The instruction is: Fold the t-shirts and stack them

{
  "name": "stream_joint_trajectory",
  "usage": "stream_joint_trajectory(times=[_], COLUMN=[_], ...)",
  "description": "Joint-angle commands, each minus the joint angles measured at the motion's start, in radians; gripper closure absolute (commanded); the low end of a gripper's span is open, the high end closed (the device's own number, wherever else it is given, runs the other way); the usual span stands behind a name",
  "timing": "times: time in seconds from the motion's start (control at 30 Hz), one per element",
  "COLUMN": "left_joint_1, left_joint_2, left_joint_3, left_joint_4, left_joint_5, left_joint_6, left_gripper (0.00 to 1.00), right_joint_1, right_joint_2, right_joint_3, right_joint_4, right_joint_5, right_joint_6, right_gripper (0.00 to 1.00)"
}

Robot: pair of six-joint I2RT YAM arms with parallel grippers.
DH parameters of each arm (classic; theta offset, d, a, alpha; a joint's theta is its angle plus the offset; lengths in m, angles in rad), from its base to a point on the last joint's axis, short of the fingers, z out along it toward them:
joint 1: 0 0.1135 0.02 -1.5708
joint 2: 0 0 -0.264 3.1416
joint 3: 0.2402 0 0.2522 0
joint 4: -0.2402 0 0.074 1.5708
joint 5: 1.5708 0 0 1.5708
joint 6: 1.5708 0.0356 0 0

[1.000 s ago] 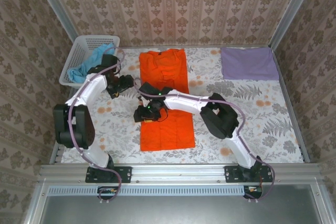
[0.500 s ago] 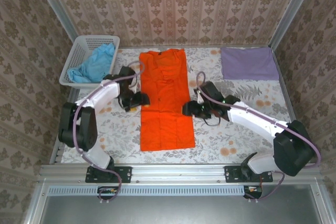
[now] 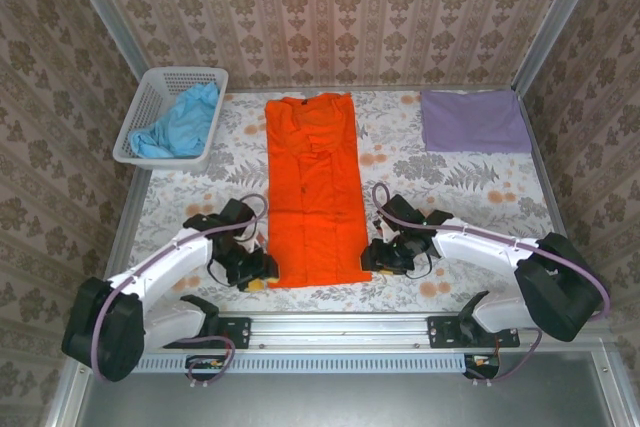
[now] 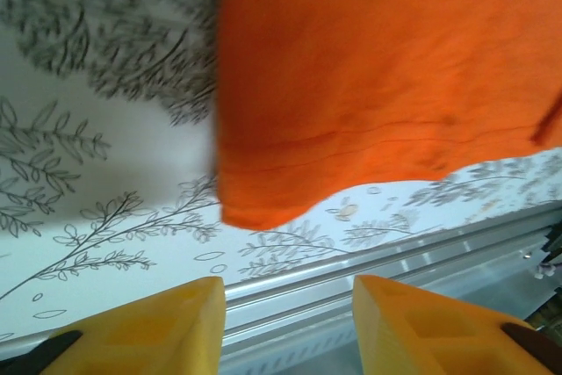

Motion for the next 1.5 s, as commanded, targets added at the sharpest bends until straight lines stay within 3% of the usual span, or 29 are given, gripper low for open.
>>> stream_joint_trajectory(times=[0.0,0.37,0.53,0.8,1.0,1.1,1.17,1.47], left_joint_1=[-0.027,-0.033,-0.033,-0.036,-0.036,-0.038,-0.038,-0.045], left_joint_2=[-0.004,0.059,0.073,0.143,0.173,0.208,0.228,0.178], left_joint_3=[-0.027,-0.044,-0.032,-0.004,0.001,0.022,0.045,0.065], left_joint_4=[0.093,0.153,0.112,0.114,0.159,0.164,0.143,0.029], left_joint_5=[0.029,-0.017,-0.057,-0.093,-0.085,-0.079,-0.075,-0.046], left_joint_6=[-0.099,-0.084,-0.047,-0.019,-0.021,0.002,0.022,0.032], left_gripper=[0.59,0.65,0.59,0.58,0.70,0.86,1.00,1.00], right_joint_1=[0.004,0.024,0.027,0.027,0.026,0.024,0.017,0.011], right_joint_2=[0.018,0.132,0.142,0.197,0.213,0.216,0.212,0.158], right_joint_3=[-0.002,0.032,0.048,0.069,0.085,0.089,0.091,0.038], right_joint_4=[-0.016,0.002,0.009,-0.004,-0.019,-0.022,-0.031,-0.058], right_joint_5=[-0.052,-0.084,-0.080,-0.078,-0.076,-0.081,-0.081,-0.106], right_joint_6=[-0.020,-0.024,-0.021,-0.021,-0.032,-0.037,-0.043,-0.040], right_gripper=[0.57,0.62,0.64,0.76,0.92,1.00,1.00,1.00])
